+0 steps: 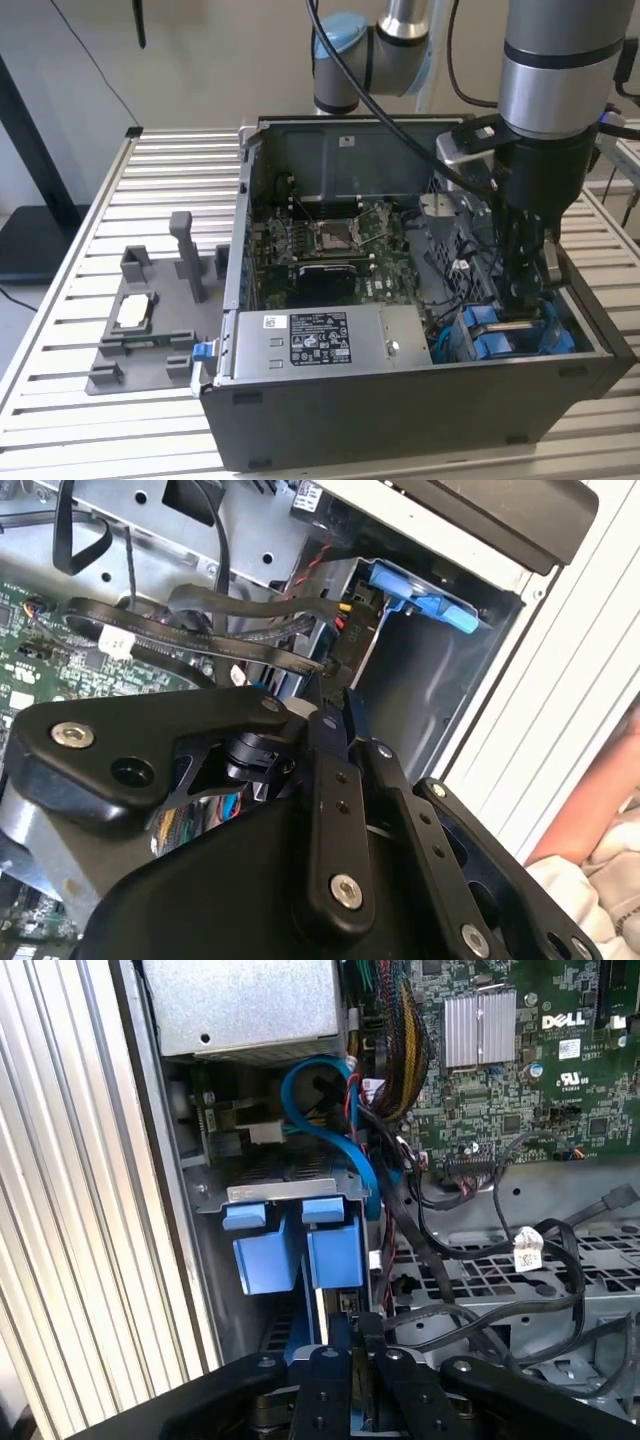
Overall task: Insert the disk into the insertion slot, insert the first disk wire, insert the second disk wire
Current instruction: 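Insert the second disk wire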
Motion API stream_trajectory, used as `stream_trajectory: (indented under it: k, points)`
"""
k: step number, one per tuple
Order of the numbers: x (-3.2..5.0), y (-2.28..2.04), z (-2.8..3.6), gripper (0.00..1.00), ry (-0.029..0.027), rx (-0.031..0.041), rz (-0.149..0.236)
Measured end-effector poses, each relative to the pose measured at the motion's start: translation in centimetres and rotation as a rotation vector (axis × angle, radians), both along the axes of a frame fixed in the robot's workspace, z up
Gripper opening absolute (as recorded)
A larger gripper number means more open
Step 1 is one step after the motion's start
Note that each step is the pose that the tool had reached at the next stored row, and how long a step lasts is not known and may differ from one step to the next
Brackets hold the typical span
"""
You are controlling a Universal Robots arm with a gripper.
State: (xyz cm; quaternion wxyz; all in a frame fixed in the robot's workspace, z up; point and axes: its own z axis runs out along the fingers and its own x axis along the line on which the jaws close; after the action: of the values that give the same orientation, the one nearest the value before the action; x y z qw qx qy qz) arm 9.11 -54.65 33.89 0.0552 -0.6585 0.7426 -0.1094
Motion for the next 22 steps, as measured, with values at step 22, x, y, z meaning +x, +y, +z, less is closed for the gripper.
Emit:
stream_trajectory:
  k: [22]
  points:
    - [-0.82, 0.66, -0.58, 0.16, -0.0515, -0.0302, 0.014]
